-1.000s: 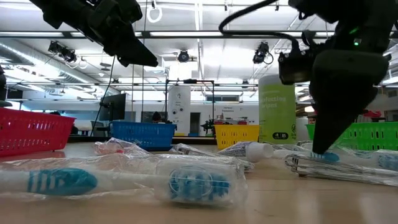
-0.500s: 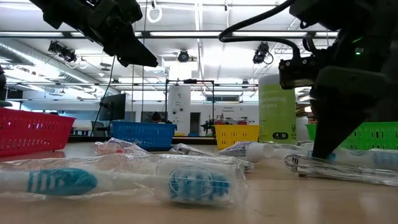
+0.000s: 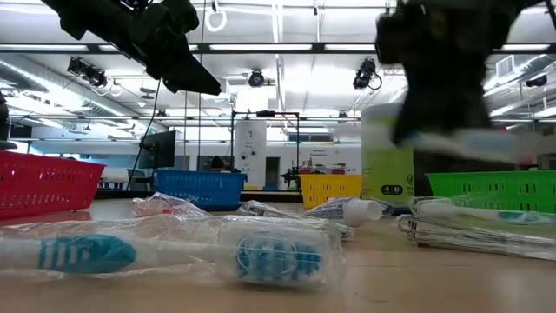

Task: Pick & Place Travel size toiletries
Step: Put the blue toothbrush into the yellow basket

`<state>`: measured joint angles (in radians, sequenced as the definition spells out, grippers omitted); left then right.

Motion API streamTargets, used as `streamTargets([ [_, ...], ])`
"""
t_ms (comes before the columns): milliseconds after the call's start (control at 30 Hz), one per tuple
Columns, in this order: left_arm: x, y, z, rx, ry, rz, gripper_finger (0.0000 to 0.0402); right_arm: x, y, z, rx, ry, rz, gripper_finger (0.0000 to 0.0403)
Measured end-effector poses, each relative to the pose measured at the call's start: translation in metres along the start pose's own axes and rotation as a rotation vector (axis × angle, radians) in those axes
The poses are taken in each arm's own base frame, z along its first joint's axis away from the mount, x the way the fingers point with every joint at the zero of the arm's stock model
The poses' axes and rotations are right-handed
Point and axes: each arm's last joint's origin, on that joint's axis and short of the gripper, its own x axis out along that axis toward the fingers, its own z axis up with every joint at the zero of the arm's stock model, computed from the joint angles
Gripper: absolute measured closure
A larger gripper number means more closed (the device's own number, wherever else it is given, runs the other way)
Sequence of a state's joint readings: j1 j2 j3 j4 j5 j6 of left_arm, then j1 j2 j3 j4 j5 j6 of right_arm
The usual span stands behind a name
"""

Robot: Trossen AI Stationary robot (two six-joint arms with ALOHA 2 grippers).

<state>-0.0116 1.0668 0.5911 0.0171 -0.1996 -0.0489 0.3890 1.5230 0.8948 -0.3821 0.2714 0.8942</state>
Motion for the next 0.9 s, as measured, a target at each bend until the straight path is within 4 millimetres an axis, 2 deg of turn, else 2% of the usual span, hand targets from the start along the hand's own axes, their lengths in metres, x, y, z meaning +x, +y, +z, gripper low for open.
streamTargets([
  [67,0.0,0.001,0.0,0.0,-0.001,0.02,0.0283,-0.009,-0.004,0.013,0.021,-0.15,-0.051,0.0367],
  [167,0.0,0.001,0.0,0.0,-0.001,0.026,0.0283,-0.017,-0.017,0.033,0.088,-0.398,-0.218,0.0367],
  [267,0.0,0.001,0.0,0.0,-0.002,0.027,0.0283,-0.018,-0.029,0.051,0.169,-0.536,-0.3,0.0364],
  [367,0.0,0.001,0.0,0.0,-0.001,0.028,0.0283,-0.01,-0.043,0.07,0.245,-0.572,-0.308,0.0362],
  [533,0.0,0.001,0.0,0.0,-0.001,0.028,0.0283,0.003,-0.064,0.093,0.18,-0.598,-0.38,0.0362],
  [667,0.0,0.001,0.0,0.0,-0.001,0.028,0.0283,0.014,-0.087,0.109,0.221,-0.606,-0.409,0.0362],
  [900,0.0,0.001,0.0,0.002,-0.001,0.028,0.0283,0.042,-0.119,0.12,0.177,-0.568,-0.532,0.0362],
])
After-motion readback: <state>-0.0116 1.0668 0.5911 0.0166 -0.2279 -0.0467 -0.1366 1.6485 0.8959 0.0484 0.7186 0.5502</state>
